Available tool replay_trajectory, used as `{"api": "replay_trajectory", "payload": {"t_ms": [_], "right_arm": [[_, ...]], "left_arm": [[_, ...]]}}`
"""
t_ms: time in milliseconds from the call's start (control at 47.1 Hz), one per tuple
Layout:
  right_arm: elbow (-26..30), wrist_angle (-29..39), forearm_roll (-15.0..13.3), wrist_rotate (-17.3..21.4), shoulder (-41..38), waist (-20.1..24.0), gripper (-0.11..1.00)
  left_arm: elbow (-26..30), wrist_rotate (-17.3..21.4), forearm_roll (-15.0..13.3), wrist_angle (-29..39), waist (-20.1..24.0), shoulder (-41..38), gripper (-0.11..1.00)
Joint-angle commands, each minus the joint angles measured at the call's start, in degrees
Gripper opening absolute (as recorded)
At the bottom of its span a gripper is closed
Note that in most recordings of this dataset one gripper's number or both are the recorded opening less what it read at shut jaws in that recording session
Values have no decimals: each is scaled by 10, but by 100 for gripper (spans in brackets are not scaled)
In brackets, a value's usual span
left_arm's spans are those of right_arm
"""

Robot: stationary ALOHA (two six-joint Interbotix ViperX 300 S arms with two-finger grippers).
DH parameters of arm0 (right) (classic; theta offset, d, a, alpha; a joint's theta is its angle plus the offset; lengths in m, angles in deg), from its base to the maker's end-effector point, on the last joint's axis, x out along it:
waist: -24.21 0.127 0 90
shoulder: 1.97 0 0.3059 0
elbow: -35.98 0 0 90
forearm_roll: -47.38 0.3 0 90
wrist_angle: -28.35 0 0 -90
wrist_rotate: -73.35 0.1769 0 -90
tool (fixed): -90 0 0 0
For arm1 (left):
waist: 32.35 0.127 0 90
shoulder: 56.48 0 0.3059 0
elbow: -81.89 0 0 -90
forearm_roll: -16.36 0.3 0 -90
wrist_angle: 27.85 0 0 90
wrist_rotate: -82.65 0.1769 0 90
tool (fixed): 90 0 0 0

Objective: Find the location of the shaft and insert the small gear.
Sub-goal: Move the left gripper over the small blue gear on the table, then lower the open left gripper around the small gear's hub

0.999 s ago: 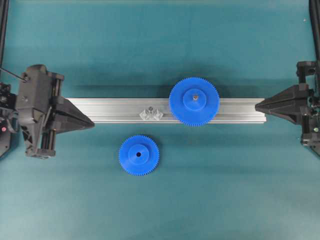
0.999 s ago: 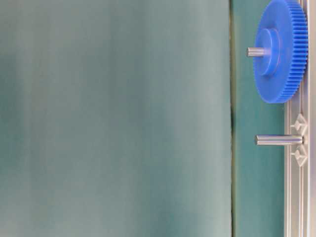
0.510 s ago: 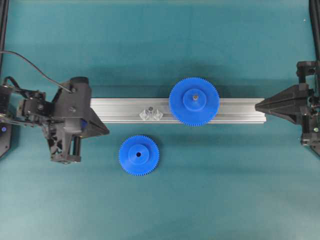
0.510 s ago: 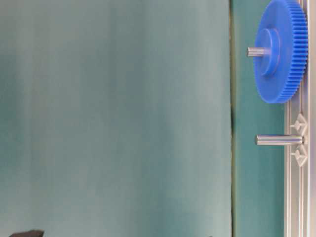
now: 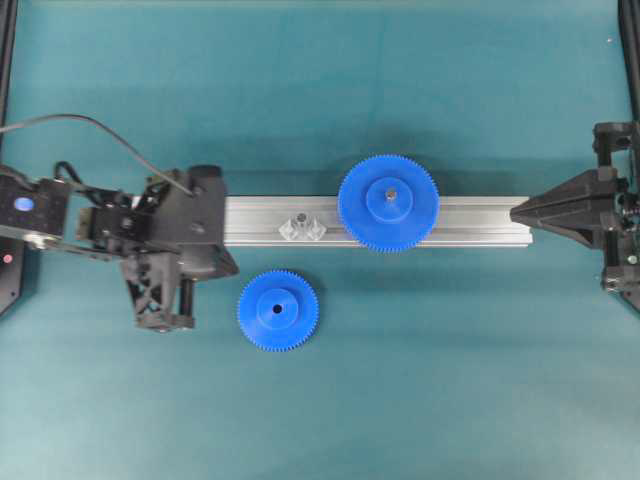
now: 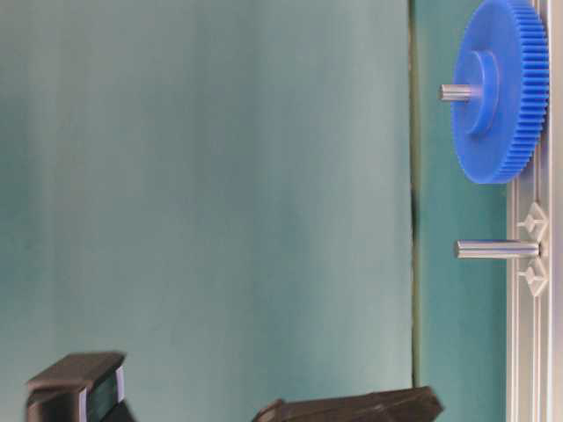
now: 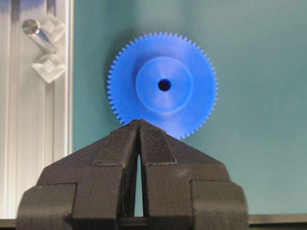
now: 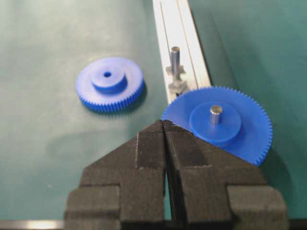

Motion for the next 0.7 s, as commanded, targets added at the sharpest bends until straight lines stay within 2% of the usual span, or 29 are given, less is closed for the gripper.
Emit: {"api": "replay_trajectory", "payload": {"t_ms": [0,489,680], "right_arm": [[10,-4,0,7,-5,-2,0],[4,-4,1,8,-3,-1,0],[4,-4,1,14,-2,-2,0]], "left_arm": [[22,-1,2,-2,-4,-4,0],[80,-4,2,0,-18,-91,0],[116,-4,2,35,-24,-134,0]]}}
